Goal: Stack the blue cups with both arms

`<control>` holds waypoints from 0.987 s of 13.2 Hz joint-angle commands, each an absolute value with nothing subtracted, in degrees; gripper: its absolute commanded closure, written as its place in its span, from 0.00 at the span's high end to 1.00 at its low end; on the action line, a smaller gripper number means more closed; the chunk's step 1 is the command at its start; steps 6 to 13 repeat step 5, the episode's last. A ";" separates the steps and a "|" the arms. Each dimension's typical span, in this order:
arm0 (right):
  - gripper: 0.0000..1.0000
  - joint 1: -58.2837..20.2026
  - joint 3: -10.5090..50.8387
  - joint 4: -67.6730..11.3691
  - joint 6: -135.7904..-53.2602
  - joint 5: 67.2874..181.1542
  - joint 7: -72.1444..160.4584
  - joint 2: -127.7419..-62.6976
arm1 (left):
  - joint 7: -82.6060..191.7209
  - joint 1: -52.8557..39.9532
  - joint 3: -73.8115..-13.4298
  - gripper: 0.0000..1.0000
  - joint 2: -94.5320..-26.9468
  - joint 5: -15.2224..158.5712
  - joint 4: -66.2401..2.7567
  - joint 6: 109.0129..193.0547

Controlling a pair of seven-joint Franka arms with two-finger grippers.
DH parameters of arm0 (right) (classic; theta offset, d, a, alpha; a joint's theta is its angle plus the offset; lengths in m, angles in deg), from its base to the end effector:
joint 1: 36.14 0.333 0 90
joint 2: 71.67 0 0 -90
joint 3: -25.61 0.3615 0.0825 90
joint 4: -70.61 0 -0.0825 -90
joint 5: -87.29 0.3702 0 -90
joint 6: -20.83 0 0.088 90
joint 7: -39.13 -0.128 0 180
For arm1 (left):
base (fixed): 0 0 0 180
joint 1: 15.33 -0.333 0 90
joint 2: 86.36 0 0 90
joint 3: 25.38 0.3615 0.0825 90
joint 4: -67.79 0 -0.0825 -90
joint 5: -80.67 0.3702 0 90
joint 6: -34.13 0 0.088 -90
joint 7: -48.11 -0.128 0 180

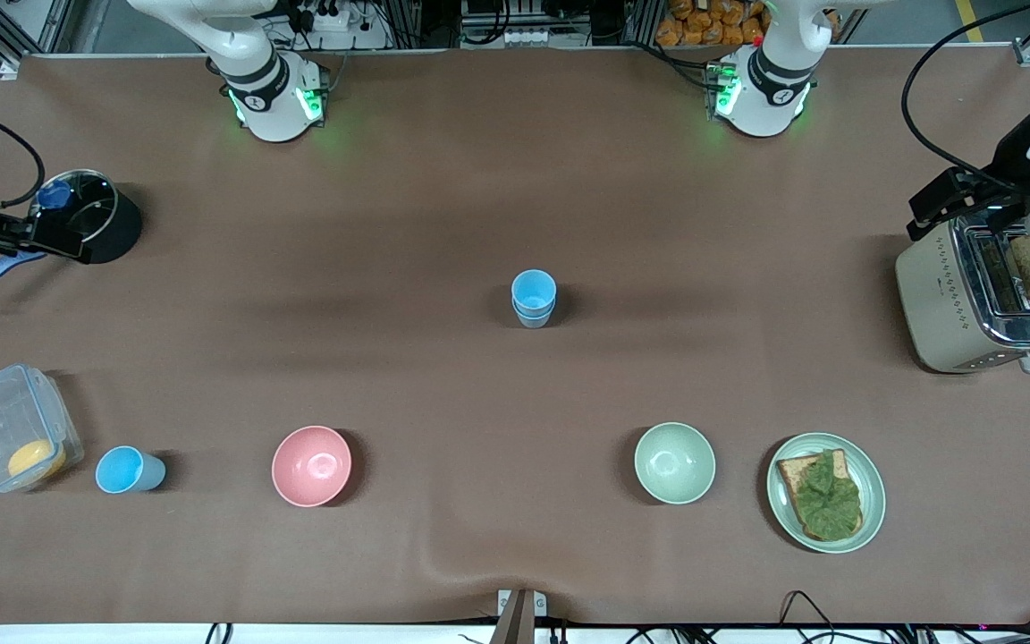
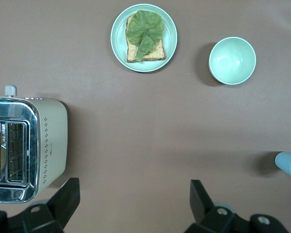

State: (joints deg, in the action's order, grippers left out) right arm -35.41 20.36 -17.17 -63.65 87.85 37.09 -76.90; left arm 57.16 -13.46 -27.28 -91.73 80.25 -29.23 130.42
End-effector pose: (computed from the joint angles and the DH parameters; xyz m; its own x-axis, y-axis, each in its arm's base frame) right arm 0.5556 -0.0401 0.6090 0.9825 -0.1133 -0.1479 -0.1140 -0.9935 0.0038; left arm 0.5176 -0.0359 0.6520 0.9925 0.0929 0.0792 0.0919 -0.9956 0.0169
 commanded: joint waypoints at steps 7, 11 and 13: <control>1.00 -36.49 21.22 -17.11 -63.19 87.02 36.31 -76.94 | 60.85 -13.65 -27.67 1.00 -90.93 81.46 -27.65 129.23; 1.00 -36.49 21.22 -17.11 -63.19 87.02 36.31 -76.94 | 60.85 -13.65 -27.67 1.00 -90.93 81.46 -27.65 129.23; 1.00 -36.49 21.22 -17.11 -63.19 87.02 36.31 -76.94 | 60.85 -13.65 -27.67 1.00 -90.93 81.46 -27.65 129.23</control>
